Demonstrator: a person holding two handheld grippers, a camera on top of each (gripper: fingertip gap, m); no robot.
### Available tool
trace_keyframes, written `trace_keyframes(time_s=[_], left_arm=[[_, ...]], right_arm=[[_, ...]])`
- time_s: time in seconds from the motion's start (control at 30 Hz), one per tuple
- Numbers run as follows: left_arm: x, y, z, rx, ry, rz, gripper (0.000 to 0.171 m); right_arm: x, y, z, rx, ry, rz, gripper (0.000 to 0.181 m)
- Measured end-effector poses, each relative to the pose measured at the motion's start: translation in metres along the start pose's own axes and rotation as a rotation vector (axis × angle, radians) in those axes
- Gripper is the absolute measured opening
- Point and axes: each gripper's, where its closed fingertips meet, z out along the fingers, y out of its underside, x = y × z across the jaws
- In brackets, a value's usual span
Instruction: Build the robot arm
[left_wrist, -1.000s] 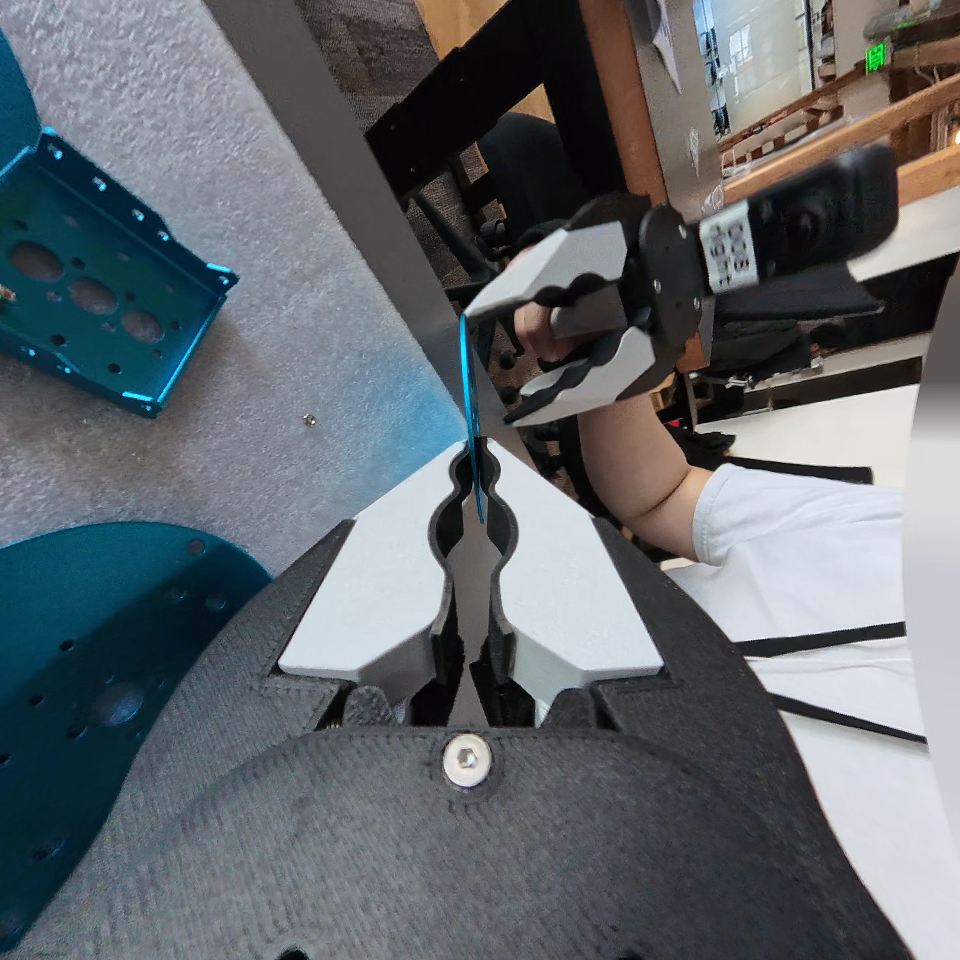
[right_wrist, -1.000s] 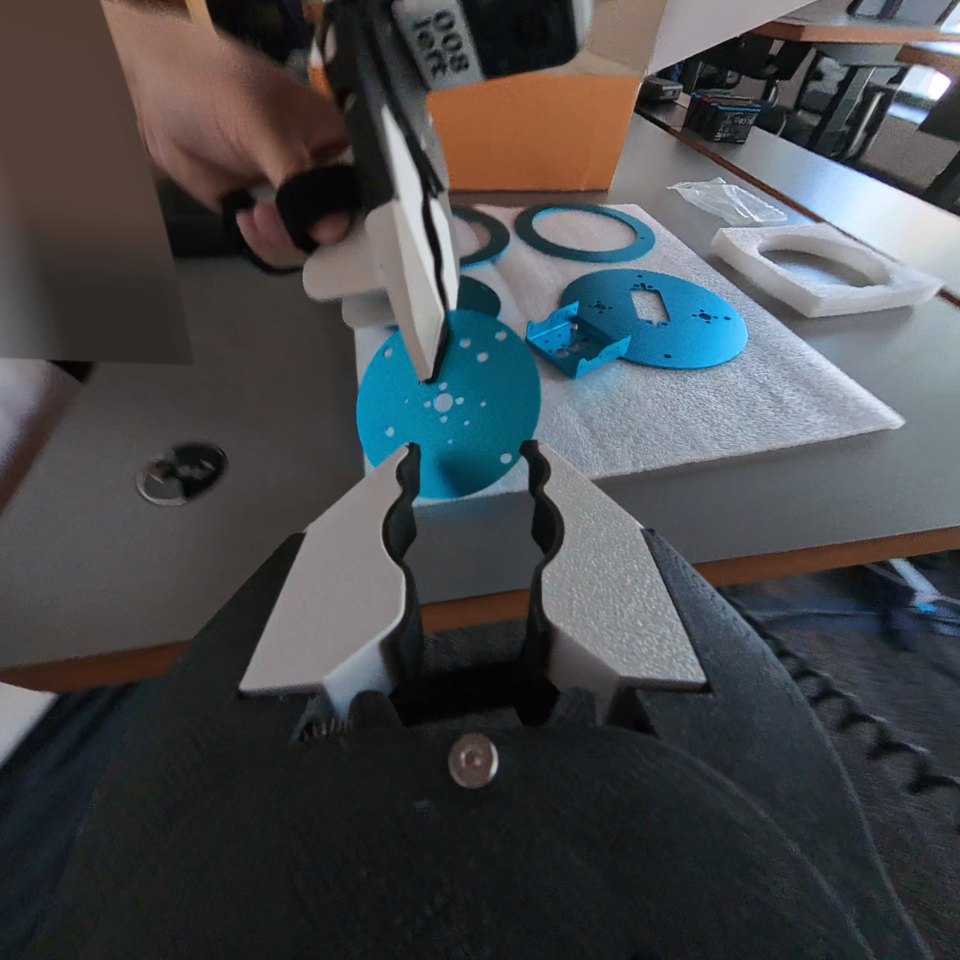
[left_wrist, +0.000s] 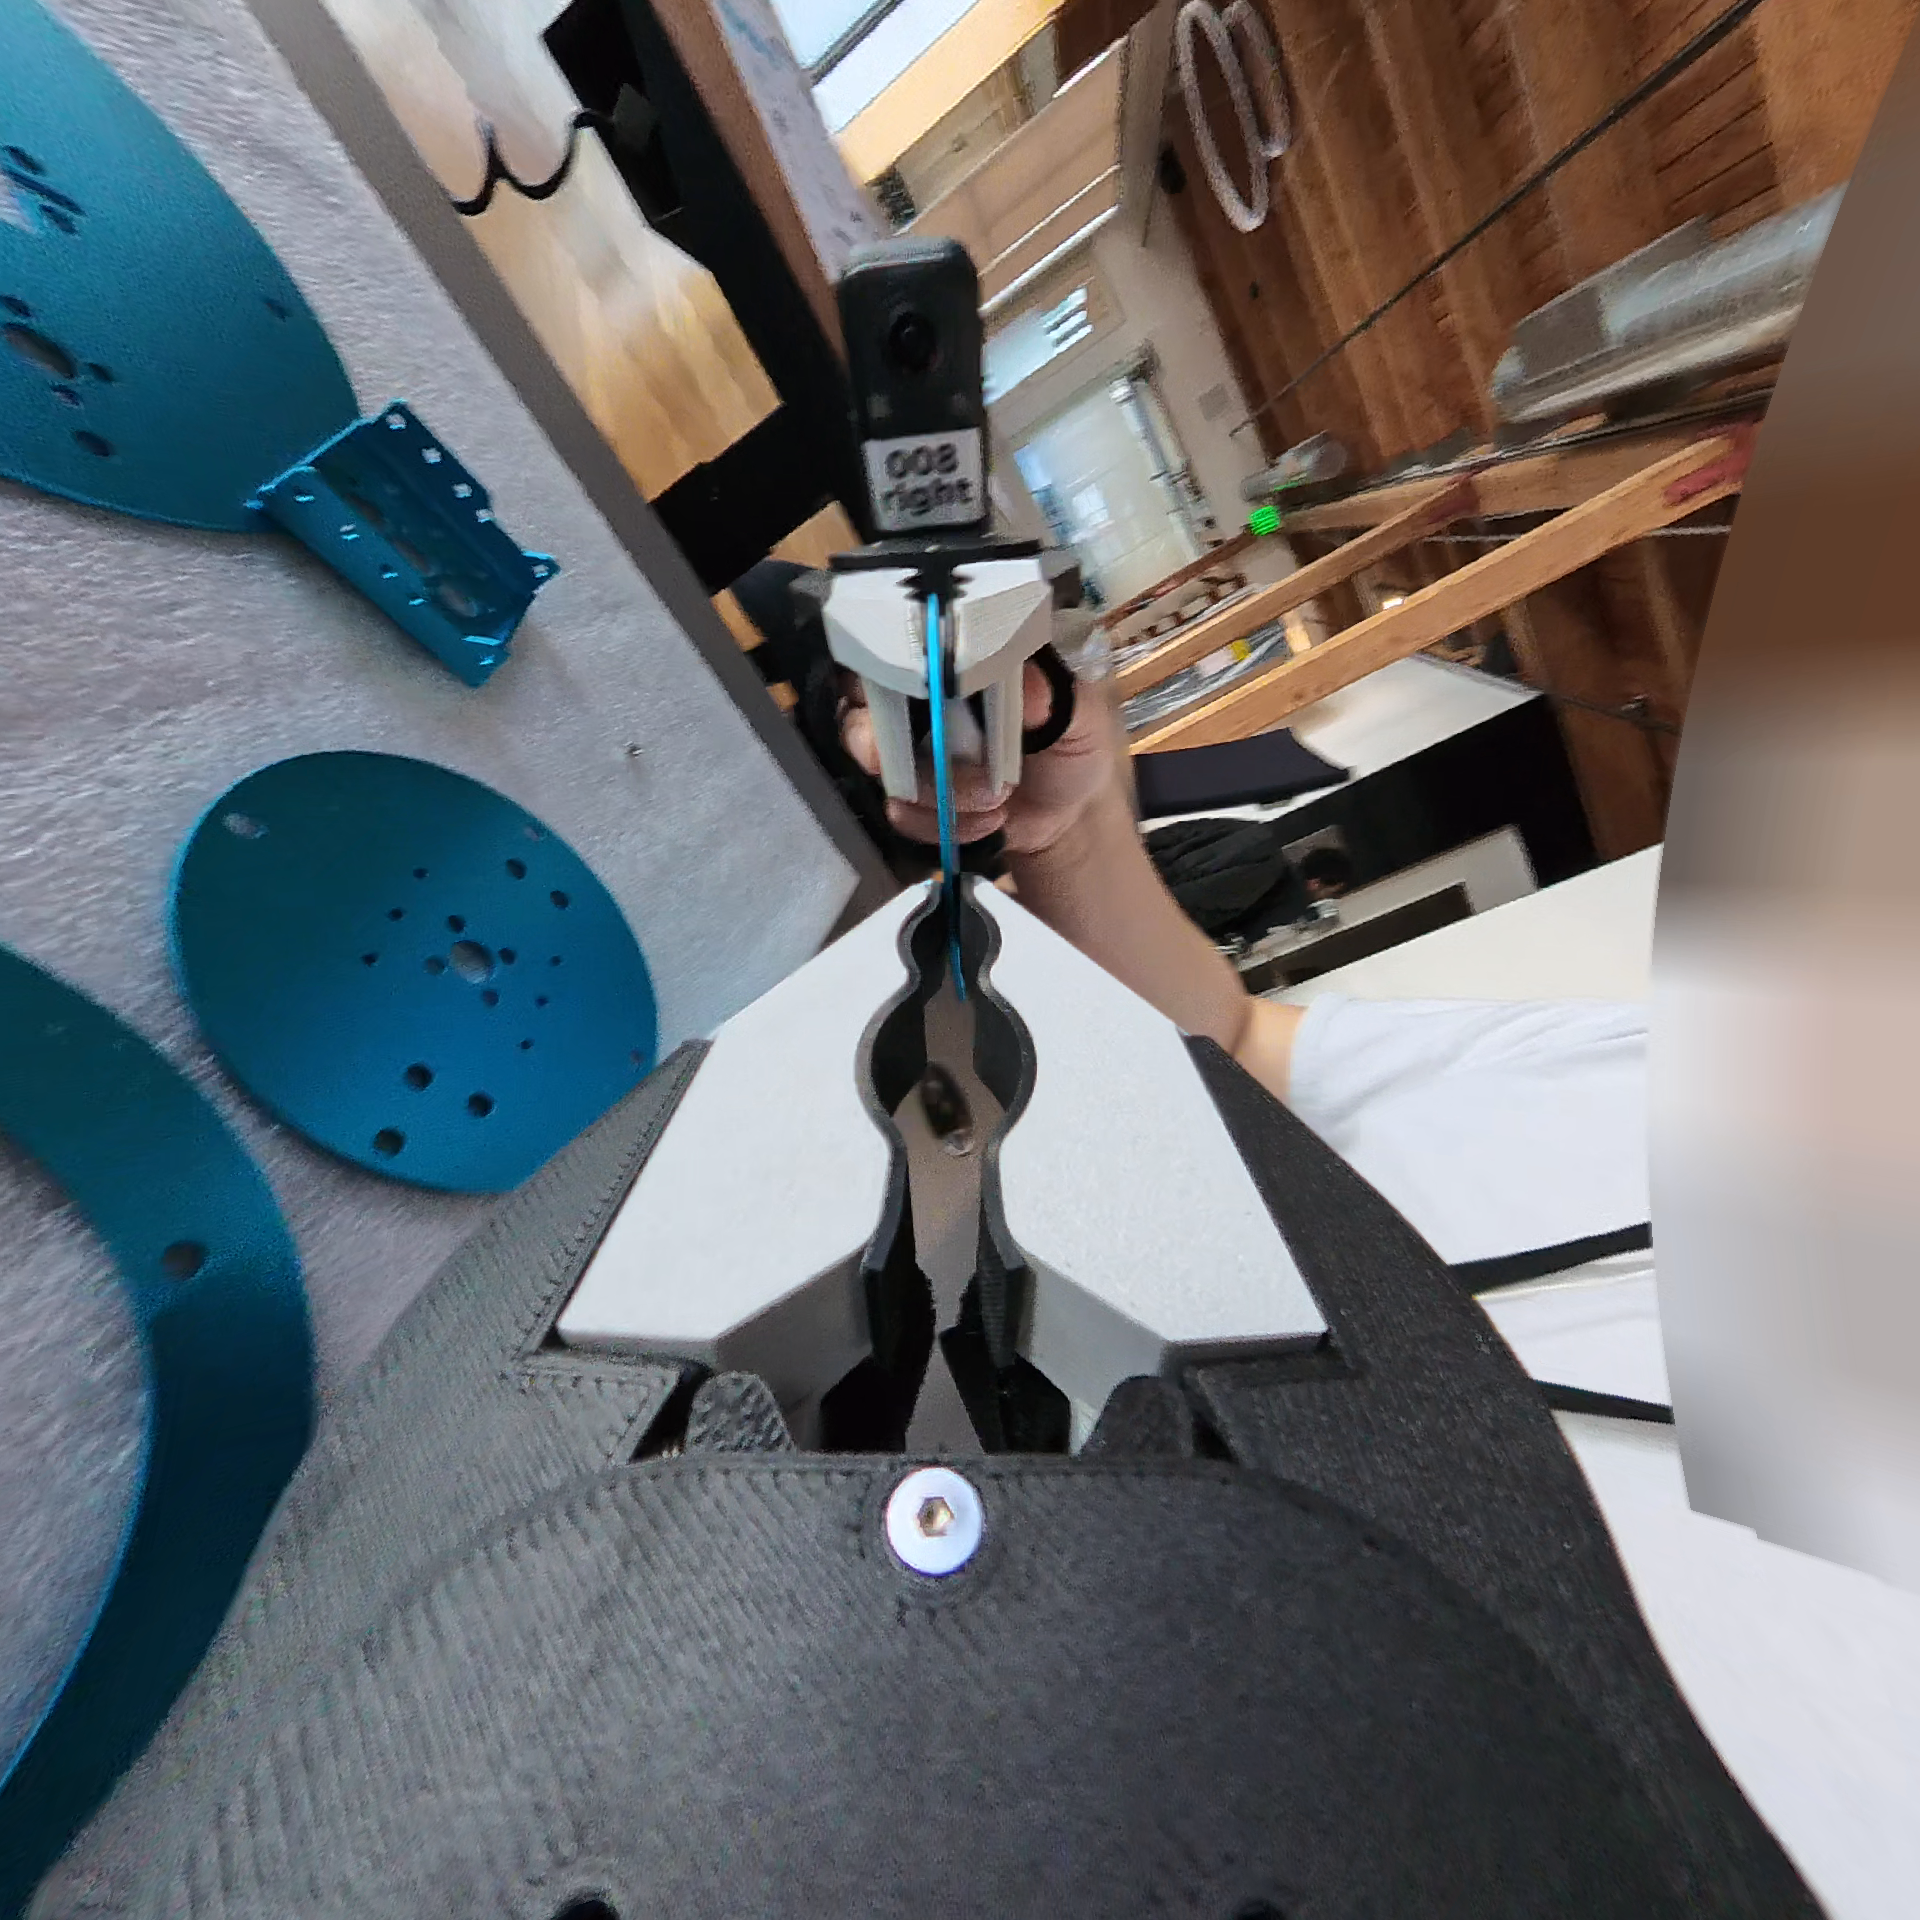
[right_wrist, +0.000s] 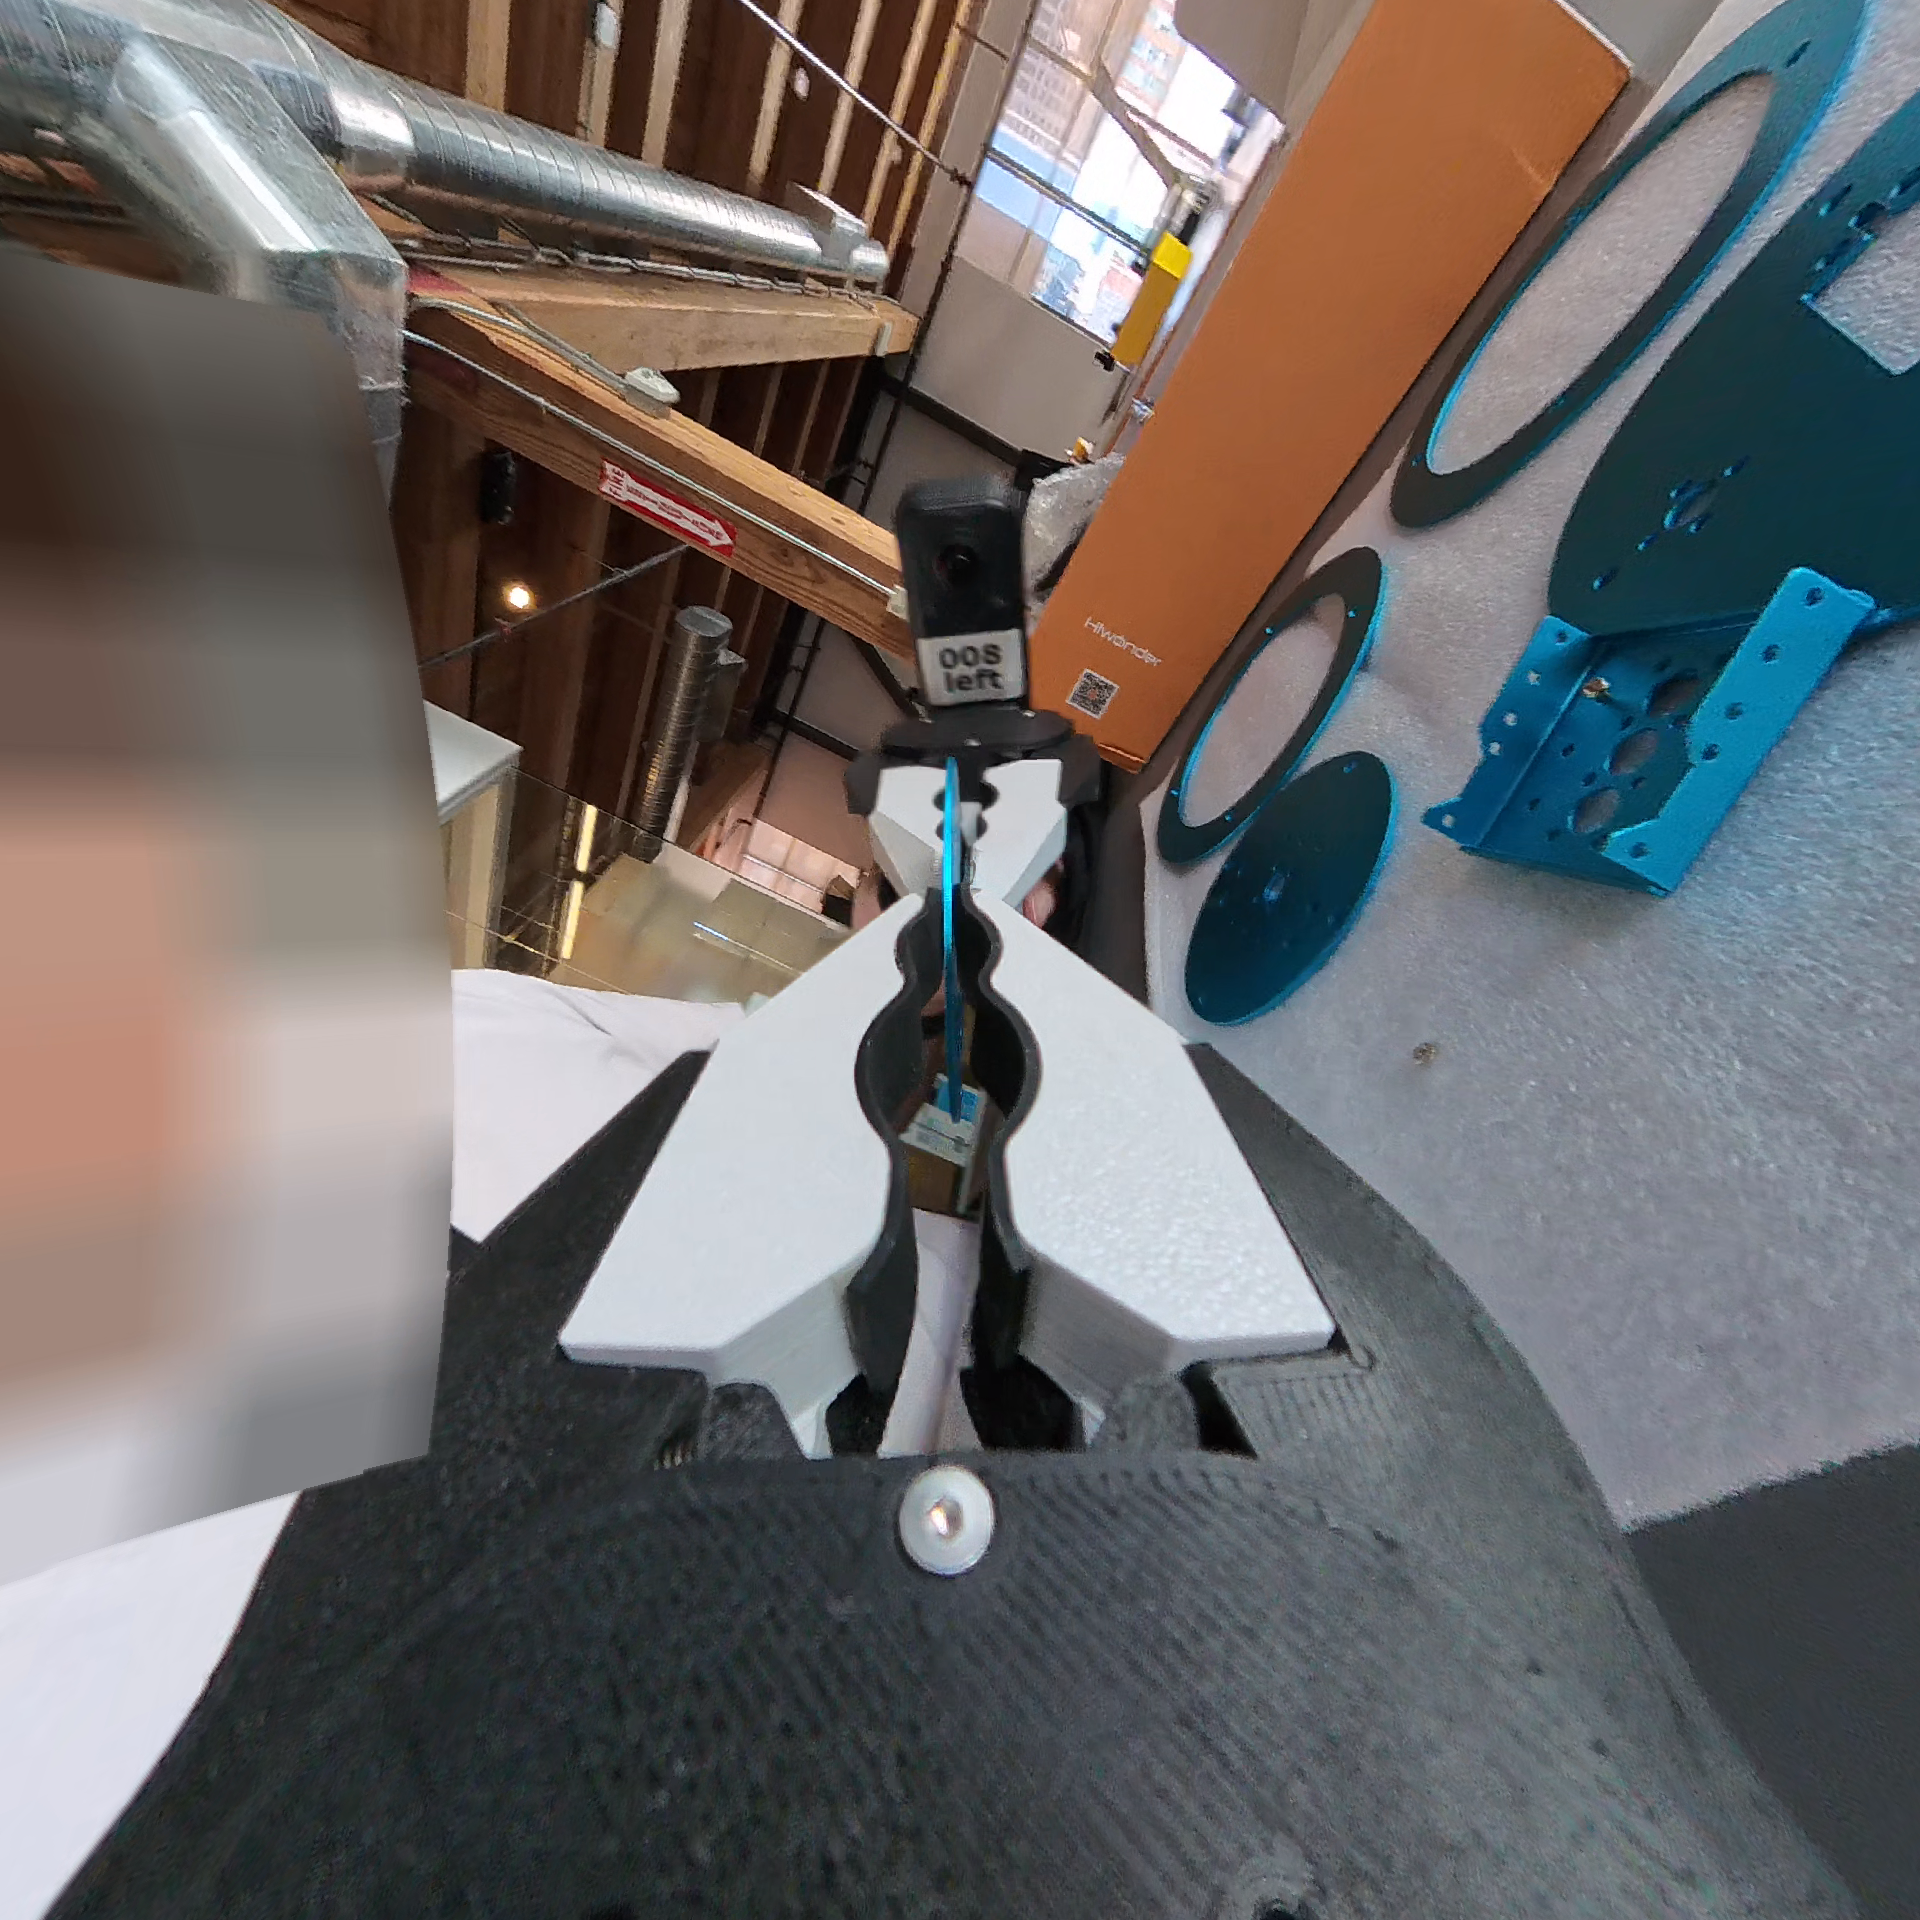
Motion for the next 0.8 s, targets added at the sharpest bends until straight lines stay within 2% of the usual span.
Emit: trace_keyframes(time_s=[0.07,0.1,0.13,0.17,0.2,0.3,0.43,0.57,0.67,0.8], left_arm=[[-0.007,0.003,-0.005,-0.005,-0.078,0.041,0.000],[-0.007,0.003,-0.009,0.009,-0.094,0.049,0.000],[-0.005,0.002,-0.012,0.030,-0.096,0.045,0.000],[-0.003,-0.001,-0.017,0.057,-0.093,0.037,0.000],[0.000,-0.003,-0.021,0.084,-0.091,0.033,0.000],[0.014,-0.012,-0.036,0.158,-0.088,0.041,0.000],[0.016,-0.023,-0.066,0.205,-0.252,0.161,0.000],[0.018,-0.029,-0.087,0.221,-0.360,0.257,0.000],[0.012,-0.033,-0.093,0.215,-0.404,0.293,0.000],[0.003,-0.033,-0.092,0.200,-0.372,0.272,0.000]], right_arm=[[0.010,0.004,0.005,-0.031,0.076,-0.049,0.000],[0.013,0.002,0.006,-0.026,0.123,-0.086,0.009],[0.017,-0.003,0.006,-0.007,0.183,-0.129,0.027],[0.019,-0.009,0.005,0.019,0.247,-0.180,0.036],[0.021,-0.018,0.002,0.060,0.328,-0.235,0.038],[0.035,-0.042,-0.014,0.149,0.690,-0.429,0.047],[0.058,-0.047,-0.023,0.020,1.069,-0.600,0.058],[0.079,-0.039,-0.017,-0.083,1.232,-0.579,0.075],[0.090,-0.036,-0.016,-0.111,1.329,-0.512,0.074],[0.095,-0.041,-0.020,-0.103,1.417,-0.497,0.073]])
